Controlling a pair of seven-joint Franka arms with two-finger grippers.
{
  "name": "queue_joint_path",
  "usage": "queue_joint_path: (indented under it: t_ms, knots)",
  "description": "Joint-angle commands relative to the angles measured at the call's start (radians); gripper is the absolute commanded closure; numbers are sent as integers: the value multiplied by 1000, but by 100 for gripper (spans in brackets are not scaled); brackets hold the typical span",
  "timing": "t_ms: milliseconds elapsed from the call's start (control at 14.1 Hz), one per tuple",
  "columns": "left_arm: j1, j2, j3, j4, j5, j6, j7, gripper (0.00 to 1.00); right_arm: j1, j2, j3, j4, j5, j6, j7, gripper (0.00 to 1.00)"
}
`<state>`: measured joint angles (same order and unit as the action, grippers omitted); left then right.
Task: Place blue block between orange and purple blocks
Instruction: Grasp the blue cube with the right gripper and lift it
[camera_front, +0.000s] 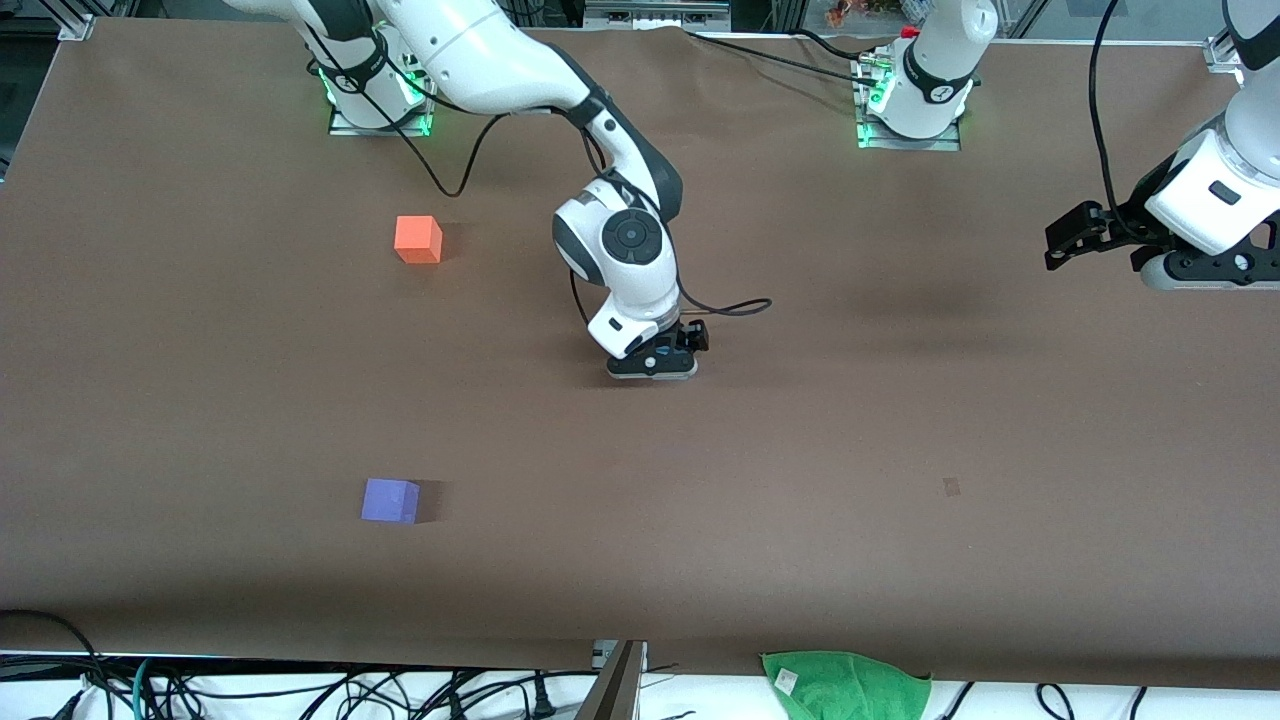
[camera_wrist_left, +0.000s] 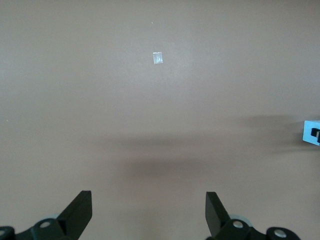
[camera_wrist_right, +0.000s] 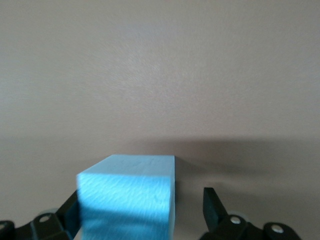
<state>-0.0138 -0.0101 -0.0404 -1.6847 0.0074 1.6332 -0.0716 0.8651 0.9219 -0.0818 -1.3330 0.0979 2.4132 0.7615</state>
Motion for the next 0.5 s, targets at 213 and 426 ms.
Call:
queue_joint_path:
  t_ms: [213, 426]
  knots:
    - [-3, -5, 8, 0, -9, -10, 12, 0, 5, 34, -12, 31, -17, 30, 27, 7]
    - [-3, -5, 8, 0, -9, -10, 12, 0, 0, 20, -13, 31, -14, 29, 25, 71]
